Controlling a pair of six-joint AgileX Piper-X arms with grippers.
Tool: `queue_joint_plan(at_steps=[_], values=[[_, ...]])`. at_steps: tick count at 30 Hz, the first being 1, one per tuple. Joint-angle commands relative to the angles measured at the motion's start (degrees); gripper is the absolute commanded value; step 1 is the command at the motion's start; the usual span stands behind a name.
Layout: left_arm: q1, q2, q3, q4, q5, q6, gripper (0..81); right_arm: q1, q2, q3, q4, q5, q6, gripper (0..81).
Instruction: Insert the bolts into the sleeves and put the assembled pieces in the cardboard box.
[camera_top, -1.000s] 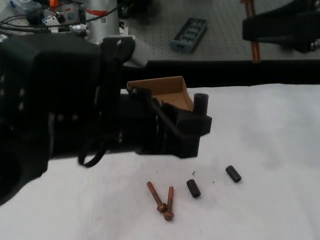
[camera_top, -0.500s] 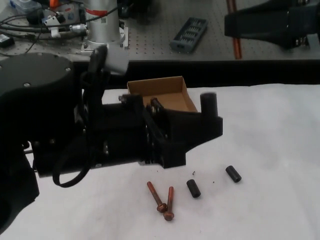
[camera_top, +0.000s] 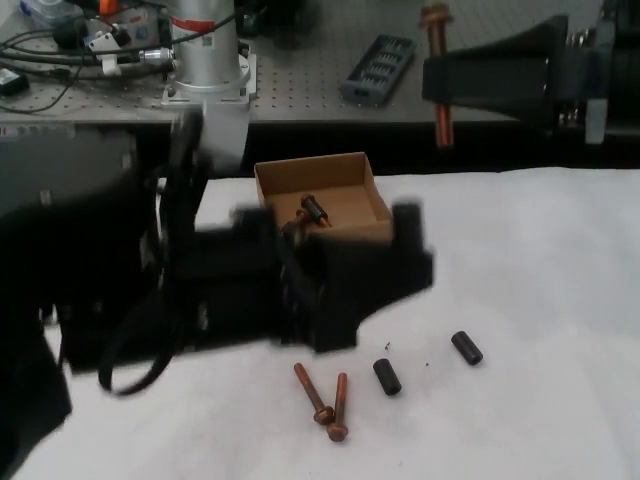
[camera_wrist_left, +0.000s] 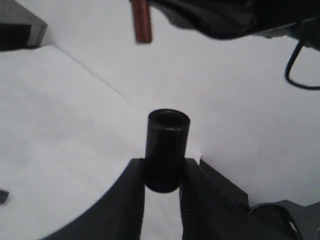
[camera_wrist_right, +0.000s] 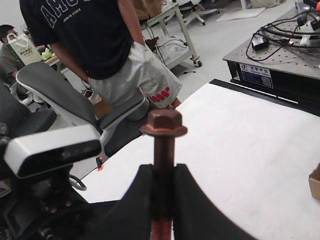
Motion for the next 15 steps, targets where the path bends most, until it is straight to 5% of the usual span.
queue_joint_plan(at_steps=[1, 15], values=[[1.45, -0.54, 7.43, -4.16, -0.19, -2.47, 2.7, 0.59, 0.08, 1.52, -2.44, -1.15, -0.03, 3.5], [3.12, -0.54, 17.17, -9.74, 1.08, -4.24, 2.7, 9.35, 1.76, 16.77, -22.48, 4.59, 10.36, 3.6]])
